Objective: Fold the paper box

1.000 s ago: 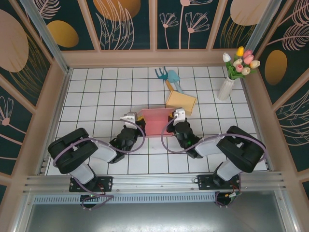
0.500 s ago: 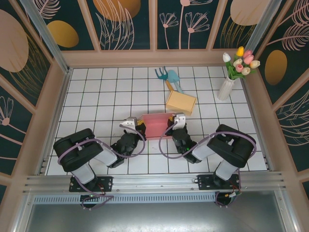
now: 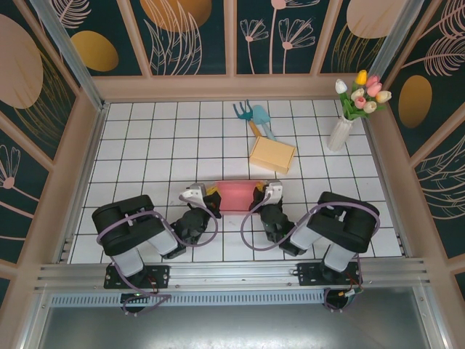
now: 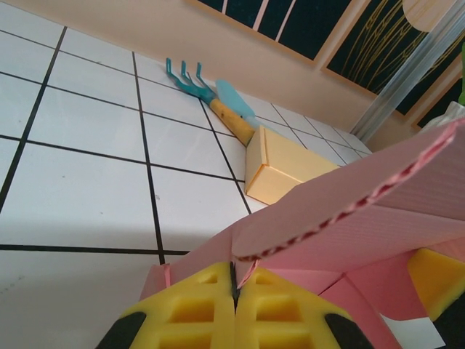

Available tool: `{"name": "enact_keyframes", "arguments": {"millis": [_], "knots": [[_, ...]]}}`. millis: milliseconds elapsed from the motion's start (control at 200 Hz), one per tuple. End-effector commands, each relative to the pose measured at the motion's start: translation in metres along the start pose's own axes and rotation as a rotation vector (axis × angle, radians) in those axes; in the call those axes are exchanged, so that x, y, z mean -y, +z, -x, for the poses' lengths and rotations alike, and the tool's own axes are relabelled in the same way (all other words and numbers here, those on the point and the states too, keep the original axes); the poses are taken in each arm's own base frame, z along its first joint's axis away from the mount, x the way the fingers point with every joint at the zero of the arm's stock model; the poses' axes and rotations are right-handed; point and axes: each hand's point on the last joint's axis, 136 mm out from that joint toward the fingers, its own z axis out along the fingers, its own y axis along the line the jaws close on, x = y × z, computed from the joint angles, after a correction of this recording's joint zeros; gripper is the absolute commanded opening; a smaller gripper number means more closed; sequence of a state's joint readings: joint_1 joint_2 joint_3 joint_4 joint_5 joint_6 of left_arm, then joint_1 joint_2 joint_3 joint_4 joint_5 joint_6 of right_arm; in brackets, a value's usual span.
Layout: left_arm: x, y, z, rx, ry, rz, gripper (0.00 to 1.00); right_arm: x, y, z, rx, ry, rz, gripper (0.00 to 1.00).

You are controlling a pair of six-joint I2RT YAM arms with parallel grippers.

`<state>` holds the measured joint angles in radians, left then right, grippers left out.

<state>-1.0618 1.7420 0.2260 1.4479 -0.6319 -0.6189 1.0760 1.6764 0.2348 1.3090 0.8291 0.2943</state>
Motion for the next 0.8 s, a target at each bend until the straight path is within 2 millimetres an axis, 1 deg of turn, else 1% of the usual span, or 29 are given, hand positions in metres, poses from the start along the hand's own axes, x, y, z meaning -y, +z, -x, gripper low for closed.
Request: {"name": "enact_keyframes", "arguments": {"millis": [0, 95, 205, 410, 535, 626, 701, 716, 736, 796], "knots": [[-0.014, -0.009, -0.038, -0.139, -0.005, 0.026, 0.0, 0.008, -0.012, -0.031, -0.108, -0.01, 0.002, 0.0], [-0.022, -0.012, -0.039, -0.143, -0.012, 0.061, 0.0, 0.014, -0.017, -0.037, -0.128, -0.01, -0.006, 0.02], [-0.025, -0.015, -0.044, -0.161, -0.021, 0.059, 0.0, 0.017, -0.022, -0.04, -0.144, 0.001, -0.008, 0.03], [-0.028, -0.017, -0.058, -0.184, -0.055, 0.05, 0.0, 0.012, -0.027, -0.051, -0.178, 0.015, -0.005, 0.04], [-0.027, -0.018, -0.053, -0.173, -0.061, 0.043, 0.0, 0.012, -0.03, -0.055, -0.178, 0.007, -0.021, 0.04], [-0.028, -0.019, -0.048, -0.171, -0.037, 0.067, 0.0, 0.012, -0.032, -0.054, -0.177, -0.007, -0.035, 0.07], [-0.03, -0.019, -0.042, -0.161, 0.001, 0.089, 0.0, 0.011, -0.033, -0.053, -0.185, -0.016, -0.041, 0.08], [-0.027, -0.019, -0.036, -0.148, 0.0, 0.088, 0.0, 0.011, -0.033, -0.053, -0.188, -0.016, -0.042, 0.08], [-0.028, -0.019, -0.033, -0.142, 0.011, 0.096, 0.0, 0.011, -0.033, -0.053, -0.195, -0.016, -0.046, 0.11], [-0.031, -0.019, -0.028, -0.128, 0.046, 0.127, 0.0, 0.011, -0.034, -0.052, -0.212, -0.024, -0.061, 0.12]]}}
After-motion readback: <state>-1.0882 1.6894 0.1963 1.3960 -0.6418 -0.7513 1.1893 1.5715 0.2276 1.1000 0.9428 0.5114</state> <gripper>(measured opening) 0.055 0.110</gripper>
